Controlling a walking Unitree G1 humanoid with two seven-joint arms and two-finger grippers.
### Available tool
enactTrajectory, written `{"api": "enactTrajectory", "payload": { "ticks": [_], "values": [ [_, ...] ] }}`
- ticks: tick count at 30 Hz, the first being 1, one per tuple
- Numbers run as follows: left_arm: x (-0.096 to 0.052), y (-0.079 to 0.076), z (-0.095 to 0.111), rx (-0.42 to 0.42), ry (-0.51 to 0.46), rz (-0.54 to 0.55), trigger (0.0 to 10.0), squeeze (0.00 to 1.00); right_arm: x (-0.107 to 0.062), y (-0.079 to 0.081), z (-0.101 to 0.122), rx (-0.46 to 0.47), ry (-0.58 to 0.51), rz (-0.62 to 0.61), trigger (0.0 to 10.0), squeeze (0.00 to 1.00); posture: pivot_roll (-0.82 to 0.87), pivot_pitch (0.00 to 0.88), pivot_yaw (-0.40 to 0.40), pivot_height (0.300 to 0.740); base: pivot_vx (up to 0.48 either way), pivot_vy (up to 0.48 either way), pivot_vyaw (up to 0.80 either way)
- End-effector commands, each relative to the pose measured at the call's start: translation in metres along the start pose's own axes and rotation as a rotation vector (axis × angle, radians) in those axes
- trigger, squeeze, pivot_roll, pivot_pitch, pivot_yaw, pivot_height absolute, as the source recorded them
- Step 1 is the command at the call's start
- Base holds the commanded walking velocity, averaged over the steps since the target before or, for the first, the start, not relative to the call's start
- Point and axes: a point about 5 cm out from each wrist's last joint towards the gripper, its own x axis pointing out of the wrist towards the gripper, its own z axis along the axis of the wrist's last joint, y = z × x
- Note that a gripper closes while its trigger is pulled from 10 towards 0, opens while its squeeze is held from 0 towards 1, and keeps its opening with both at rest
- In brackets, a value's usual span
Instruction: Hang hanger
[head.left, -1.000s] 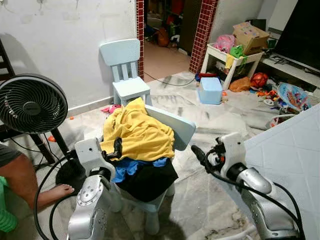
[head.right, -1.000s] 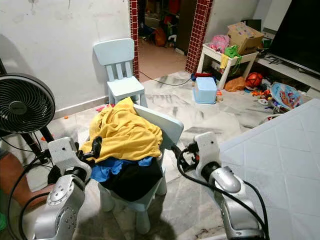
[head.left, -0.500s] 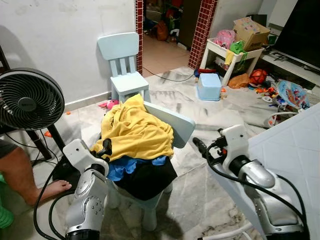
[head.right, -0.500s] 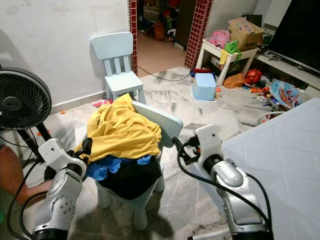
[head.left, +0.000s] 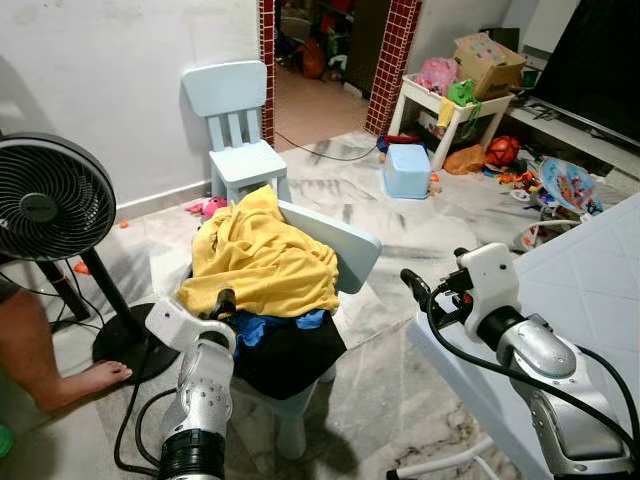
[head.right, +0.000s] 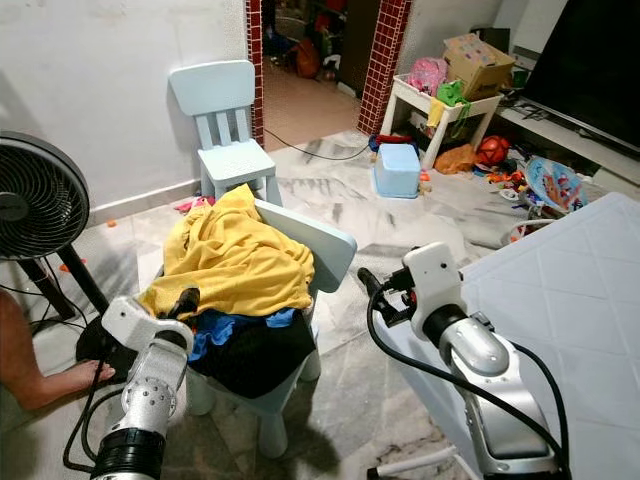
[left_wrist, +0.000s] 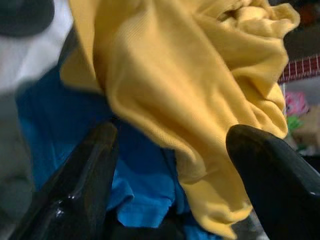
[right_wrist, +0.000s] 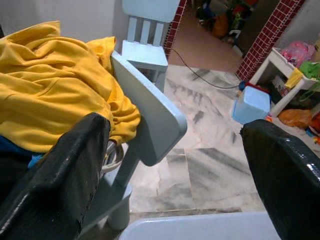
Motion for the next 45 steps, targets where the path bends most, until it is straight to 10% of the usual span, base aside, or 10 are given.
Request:
{"api": "enactTrajectory", "payload": {
  "ticks": [1, 35, 36, 37, 38, 45],
  "values": [
    [0.000, -0.014, -0.027, -0.139, 0.068, -0.018, 10.0, 0.00, -0.005, -0.007, 0.007, -0.025, -0.010, -0.019, 10.0, 0.00, -0.25, 0.000, -0.074, 0.740, 0.000, 0.000, 0.00],
    [0.023, -0.002, 0.011, -0.267, -0.100, -0.039, 10.0, 0.00, -0.014, -0.008, 0.011, -0.066, -0.012, -0.016, 10.0, 0.00, -0.27, 0.000, -0.078, 0.740, 0.000, 0.000, 0.00],
    [0.023, 0.001, 0.011, -0.267, -0.100, -0.030, 7.7, 0.00, -0.014, -0.008, 0.011, -0.065, -0.013, -0.015, 10.0, 0.00, -0.27, 0.000, -0.079, 0.740, 0.000, 0.000, 0.00],
    [0.023, 0.003, 0.012, -0.266, -0.099, -0.024, 7.7, 0.00, -0.014, -0.007, 0.012, -0.065, -0.013, -0.014, 10.0, 0.00, -0.27, 0.000, -0.079, 0.740, 0.000, 0.000, 0.00],
    [0.023, 0.004, 0.011, -0.264, -0.095, -0.020, 0.0, 0.00, -0.014, -0.007, 0.012, -0.065, -0.013, -0.012, 10.0, 0.00, -0.28, 0.000, -0.080, 0.740, 0.000, 0.000, 0.00],
    [0.025, 0.006, 0.009, -0.257, -0.069, -0.017, 0.0, 0.00, -0.021, -0.007, 0.010, -0.068, -0.002, -0.009, 10.0, 0.00, -0.30, 0.000, -0.079, 0.740, 0.000, 0.000, 0.00]
  ]
}}
